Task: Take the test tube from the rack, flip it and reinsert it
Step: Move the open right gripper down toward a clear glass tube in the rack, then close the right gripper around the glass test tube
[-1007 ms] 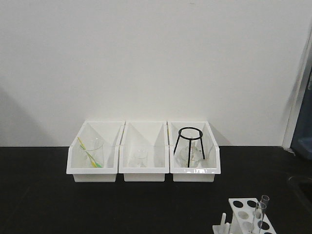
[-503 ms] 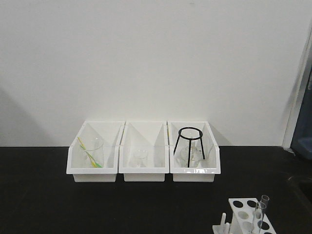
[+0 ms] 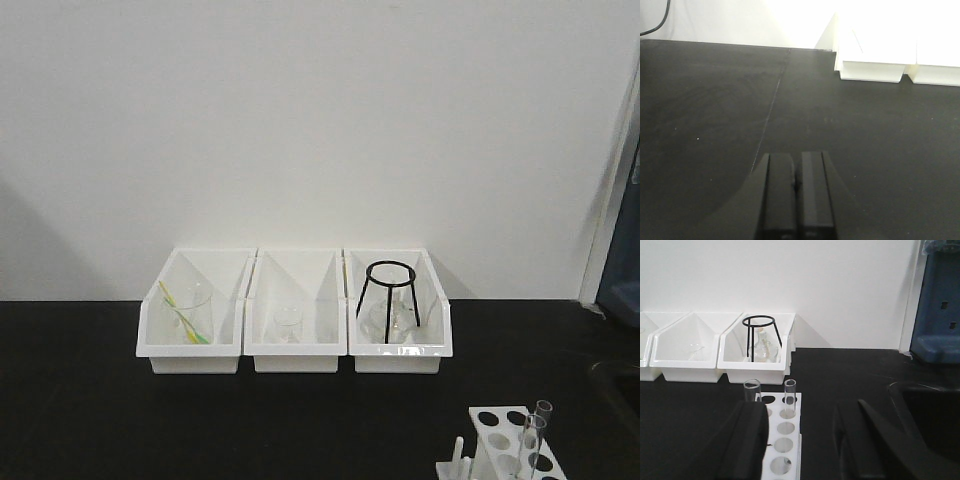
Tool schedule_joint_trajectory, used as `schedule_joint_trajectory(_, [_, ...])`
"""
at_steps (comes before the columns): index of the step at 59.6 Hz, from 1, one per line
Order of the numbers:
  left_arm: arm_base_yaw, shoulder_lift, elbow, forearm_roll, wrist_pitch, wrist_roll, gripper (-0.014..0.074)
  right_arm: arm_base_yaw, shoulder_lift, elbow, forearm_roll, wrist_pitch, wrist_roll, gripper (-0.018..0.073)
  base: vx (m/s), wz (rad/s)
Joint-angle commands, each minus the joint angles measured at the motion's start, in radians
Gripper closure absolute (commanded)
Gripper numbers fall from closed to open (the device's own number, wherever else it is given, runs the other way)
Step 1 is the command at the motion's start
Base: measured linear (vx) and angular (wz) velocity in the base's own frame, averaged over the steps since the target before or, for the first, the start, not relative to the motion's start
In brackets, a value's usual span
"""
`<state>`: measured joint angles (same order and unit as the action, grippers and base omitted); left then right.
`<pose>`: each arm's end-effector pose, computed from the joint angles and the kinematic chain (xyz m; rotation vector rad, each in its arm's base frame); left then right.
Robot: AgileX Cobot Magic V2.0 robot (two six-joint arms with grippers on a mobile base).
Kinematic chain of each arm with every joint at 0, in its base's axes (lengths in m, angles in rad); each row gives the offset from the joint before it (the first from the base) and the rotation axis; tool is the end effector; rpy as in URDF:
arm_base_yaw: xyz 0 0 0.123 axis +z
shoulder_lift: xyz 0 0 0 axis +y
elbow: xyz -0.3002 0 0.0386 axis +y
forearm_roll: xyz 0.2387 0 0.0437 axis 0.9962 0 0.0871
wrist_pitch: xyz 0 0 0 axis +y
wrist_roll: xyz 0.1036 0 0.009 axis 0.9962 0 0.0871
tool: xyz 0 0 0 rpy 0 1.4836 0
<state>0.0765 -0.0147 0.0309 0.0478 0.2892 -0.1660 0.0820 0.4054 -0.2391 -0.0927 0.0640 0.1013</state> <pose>0.0399 0.0045 0.1745 -0.1854 1.7791 -0.0192 0.0847 0.0063 0.2656 -0.0583 1.7130 0.0623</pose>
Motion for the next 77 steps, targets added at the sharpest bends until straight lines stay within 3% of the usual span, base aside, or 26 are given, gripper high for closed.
schedule_joint_trajectory(1, [-0.007,-0.013,0.001,-0.004,-0.087,0.000,0.0603,-0.001,0.011,-0.037,-0.005,-0.082,-0.001,0.0114,0.00,0.00])
schedule_joint_trajectory(20, [-0.007,-0.013,0.001,-0.004,-0.087,0.000,0.0603,-0.001,0.011,0.006,0.002,-0.122,0.000,0.0106,0.00,0.00])
schedule_joint_trajectory(31, [-0.007,-0.013,0.001,-0.004,-0.087,0.000,0.0603,-0.001,0.011,0.063,0.058,-0.151,0.043,0.0106,0.00,0.00])
schedule_joint_trajectory(44, [-0.007,-0.013,0.001,-0.004,-0.087,0.000,0.0603,-0.001,0.011,0.064,0.008,-0.149,0.037,0.0099,0.00,0.00])
schedule_joint_trajectory(59, [-0.007,-0.013,0.001,-0.004,-0.087,0.000,0.0603,-0.001,0.011,0.064,-0.014,-0.142,0.037,0.0026,0.00,0.00])
schedule_joint_trajectory(77, [-0.007,-0.013,0.001,-0.004,-0.087,0.000,0.0603,0.000,0.038,0.064,-0.038,-0.196,0.037,0.0026,0.00,0.00])
